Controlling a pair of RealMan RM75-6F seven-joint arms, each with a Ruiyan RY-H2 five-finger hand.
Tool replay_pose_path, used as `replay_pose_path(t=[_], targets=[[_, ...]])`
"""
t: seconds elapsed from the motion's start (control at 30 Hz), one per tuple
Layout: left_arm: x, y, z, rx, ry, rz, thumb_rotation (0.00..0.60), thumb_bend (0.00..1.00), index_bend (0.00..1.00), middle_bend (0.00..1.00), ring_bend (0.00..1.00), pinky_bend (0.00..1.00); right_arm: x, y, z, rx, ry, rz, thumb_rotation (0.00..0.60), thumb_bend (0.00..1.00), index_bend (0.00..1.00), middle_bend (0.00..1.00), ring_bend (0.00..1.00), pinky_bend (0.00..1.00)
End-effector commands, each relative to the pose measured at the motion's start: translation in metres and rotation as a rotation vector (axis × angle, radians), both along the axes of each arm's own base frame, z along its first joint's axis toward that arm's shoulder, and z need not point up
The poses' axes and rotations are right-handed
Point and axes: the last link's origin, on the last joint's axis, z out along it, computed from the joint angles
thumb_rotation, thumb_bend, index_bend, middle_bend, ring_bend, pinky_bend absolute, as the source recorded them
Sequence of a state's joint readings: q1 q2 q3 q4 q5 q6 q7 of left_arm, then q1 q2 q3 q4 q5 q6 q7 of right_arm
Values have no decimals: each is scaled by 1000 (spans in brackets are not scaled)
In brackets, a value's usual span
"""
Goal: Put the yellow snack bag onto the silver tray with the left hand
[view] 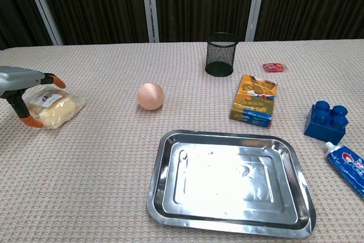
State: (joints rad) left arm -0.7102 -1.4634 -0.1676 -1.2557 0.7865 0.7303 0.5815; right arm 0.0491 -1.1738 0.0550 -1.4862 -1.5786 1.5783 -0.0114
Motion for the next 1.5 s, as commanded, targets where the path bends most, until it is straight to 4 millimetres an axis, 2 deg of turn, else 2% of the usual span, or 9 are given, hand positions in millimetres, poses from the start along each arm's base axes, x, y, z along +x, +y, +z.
replay_pose_path(t=[0.03, 0.1, 0.17, 0.3, 0.53, 0.87, 1.07, 1.27, 1.5], targets=[[1, 4, -7, -5, -13, 13, 599, 347, 251, 1, 12, 215, -1, 0, 0, -1, 2, -5, 600, 0, 134, 79, 0, 95], [3, 6, -10, -3, -33, 14, 600, 428, 357, 33, 69, 347, 0, 0, 0, 0, 3, -6, 600, 0, 134, 79, 0, 95], [7, 8, -13, 7, -67, 9, 600, 483, 452, 107, 147, 422, 0, 0, 0, 1, 2, -5, 600, 0, 134, 79, 0, 96], [17, 7, -16, 41, -148, -42, 600, 536, 531, 214, 234, 489, -1, 1, 0, -2, 5, -11, 600, 0, 134, 79, 0, 96], [39, -5, -10, 84, -331, -160, 600, 535, 532, 224, 234, 489, 0, -1, -2, 5, 4, -8, 600, 0, 134, 79, 0, 96], [96, -47, -10, -47, -515, -380, 600, 535, 532, 217, 231, 483, 4, -2, -5, 19, 6, 12, 600, 0, 134, 80, 0, 95], [134, -76, -24, -178, -570, -514, 600, 535, 537, 218, 231, 473, 5, -1, -6, 30, 15, 20, 600, 0, 134, 79, 0, 96], [170, -102, -47, -321, -599, -611, 600, 535, 537, 218, 230, 342, 8, -1, -6, 36, 20, 34, 600, 0, 134, 79, 0, 95], [199, -108, -79, -376, -573, -664, 600, 533, 528, 213, 225, 312, 8, 0, -6, 38, 17, 39, 600, 0, 134, 79, 0, 96]])
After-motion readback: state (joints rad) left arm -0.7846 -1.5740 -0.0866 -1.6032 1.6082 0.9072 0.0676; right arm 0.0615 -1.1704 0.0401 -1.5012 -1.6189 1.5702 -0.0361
